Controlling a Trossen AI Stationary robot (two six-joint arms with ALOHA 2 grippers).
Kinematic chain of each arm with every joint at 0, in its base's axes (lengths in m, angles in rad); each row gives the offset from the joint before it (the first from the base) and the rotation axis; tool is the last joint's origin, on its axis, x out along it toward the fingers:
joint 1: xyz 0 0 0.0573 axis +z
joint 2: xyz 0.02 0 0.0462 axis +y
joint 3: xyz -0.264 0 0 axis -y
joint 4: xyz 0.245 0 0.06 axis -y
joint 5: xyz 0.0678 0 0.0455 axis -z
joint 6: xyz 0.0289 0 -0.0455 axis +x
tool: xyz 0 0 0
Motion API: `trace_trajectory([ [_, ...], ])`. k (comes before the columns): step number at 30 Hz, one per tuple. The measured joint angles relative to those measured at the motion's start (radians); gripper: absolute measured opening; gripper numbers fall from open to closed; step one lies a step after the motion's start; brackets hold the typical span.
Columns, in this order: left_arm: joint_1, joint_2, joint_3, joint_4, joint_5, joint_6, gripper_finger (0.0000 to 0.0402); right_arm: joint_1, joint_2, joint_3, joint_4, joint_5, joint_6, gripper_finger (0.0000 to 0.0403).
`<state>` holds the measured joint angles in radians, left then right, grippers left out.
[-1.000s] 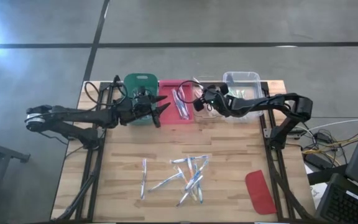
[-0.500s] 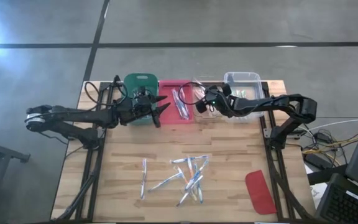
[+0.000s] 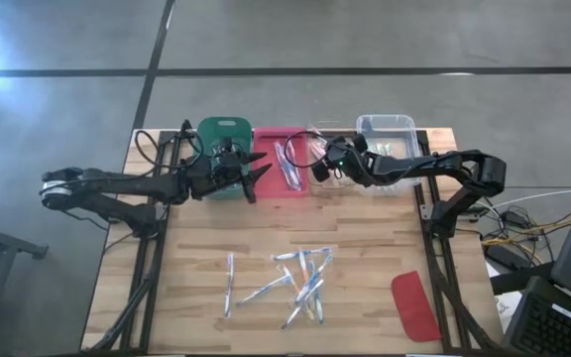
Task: Pick & Place Toothbrushes
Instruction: Put the orange toothbrush into the transparent bin, then put the blue toothbrush into the red bin
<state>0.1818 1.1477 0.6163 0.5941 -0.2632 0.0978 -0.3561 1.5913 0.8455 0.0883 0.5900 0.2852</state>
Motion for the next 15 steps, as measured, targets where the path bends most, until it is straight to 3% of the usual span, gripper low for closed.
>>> trace_trajectory([
  [15, 0.000, 0.000, 0.000, -0.004, 0.000, 0.000, 0.0161, 0.000, -0.042, 0.018, -0.026, -0.008, -0.002, 0.0132],
])
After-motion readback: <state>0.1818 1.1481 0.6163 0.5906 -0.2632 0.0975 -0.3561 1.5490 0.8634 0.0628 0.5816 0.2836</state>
